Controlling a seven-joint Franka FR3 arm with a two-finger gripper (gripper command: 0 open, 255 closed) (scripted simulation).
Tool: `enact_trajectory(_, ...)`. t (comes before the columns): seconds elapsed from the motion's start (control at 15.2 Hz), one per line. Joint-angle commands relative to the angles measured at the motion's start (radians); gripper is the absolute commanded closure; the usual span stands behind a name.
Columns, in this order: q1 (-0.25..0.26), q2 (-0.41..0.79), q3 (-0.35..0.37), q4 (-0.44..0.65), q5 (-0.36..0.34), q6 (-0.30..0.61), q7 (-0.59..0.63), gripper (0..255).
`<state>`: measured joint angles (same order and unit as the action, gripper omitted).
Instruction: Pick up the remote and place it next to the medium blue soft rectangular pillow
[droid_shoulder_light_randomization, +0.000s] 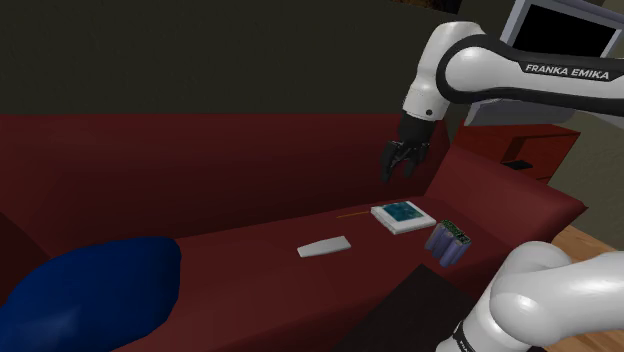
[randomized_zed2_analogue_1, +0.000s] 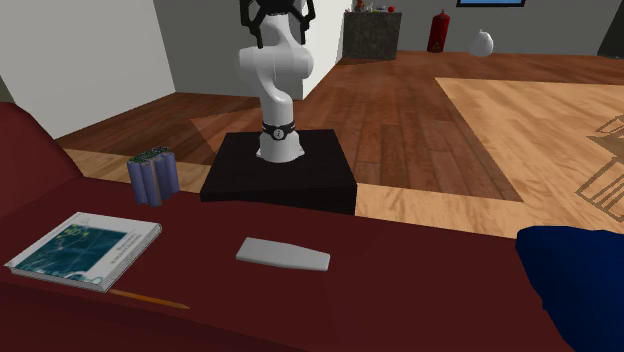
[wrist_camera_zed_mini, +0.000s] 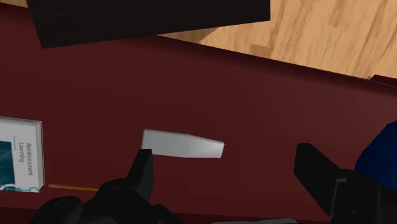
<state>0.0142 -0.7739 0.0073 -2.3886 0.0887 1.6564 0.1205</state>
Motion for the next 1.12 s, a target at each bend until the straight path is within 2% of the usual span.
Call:
enact_trajectory(0.0,0.000,0.000,0.000,0.000,0.000,0.000,0.000,0)
enact_trajectory(0.53,0.065,0.156,-0.107,-0.126,-0.074,0.261,-0.350,0)
enact_trajectory(1.06,0.134,0.420,-0.200,-0.147,-0.106,0.532,-0.695,0)
